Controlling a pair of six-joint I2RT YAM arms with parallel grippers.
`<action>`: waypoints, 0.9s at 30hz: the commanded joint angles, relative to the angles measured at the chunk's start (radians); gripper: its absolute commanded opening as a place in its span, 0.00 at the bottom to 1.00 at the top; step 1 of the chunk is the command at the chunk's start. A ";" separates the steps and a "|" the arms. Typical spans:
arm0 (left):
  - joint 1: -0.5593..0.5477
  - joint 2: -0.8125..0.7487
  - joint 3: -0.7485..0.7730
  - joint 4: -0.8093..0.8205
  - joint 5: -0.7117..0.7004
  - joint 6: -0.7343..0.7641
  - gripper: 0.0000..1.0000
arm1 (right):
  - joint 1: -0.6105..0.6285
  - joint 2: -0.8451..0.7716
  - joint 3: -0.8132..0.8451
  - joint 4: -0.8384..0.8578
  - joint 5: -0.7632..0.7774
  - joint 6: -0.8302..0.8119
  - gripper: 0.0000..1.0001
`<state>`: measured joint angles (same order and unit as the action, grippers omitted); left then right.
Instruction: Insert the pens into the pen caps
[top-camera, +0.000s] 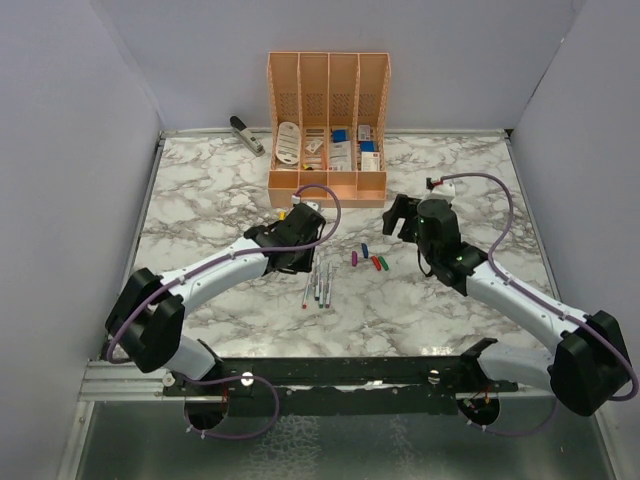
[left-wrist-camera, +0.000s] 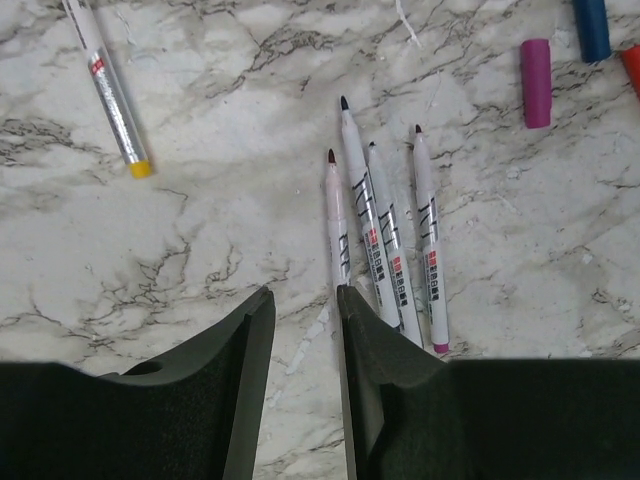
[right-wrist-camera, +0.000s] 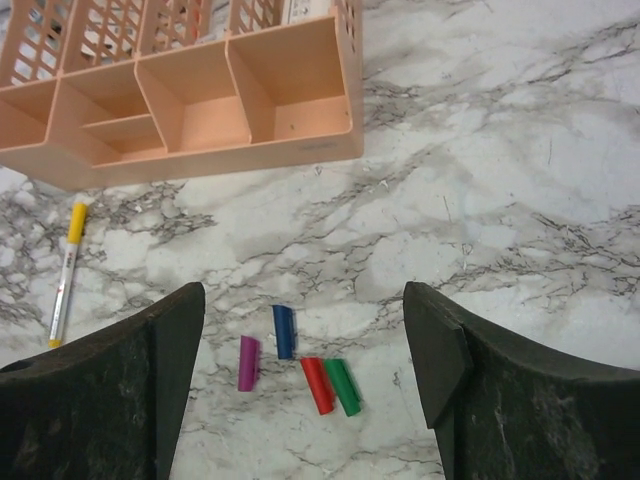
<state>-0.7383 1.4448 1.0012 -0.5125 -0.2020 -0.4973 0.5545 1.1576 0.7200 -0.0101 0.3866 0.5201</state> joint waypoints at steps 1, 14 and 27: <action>-0.022 0.038 0.022 -0.064 -0.008 -0.045 0.34 | -0.001 0.022 0.036 -0.069 0.016 0.008 0.79; -0.066 0.126 0.043 -0.084 0.034 -0.048 0.34 | -0.001 0.024 0.016 -0.078 -0.028 0.041 0.78; -0.090 0.162 0.065 -0.146 0.034 -0.069 0.34 | -0.001 0.045 0.011 -0.097 -0.036 0.069 0.78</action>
<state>-0.8204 1.5925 1.0409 -0.6170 -0.1844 -0.5491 0.5541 1.1870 0.7254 -0.0967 0.3698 0.5701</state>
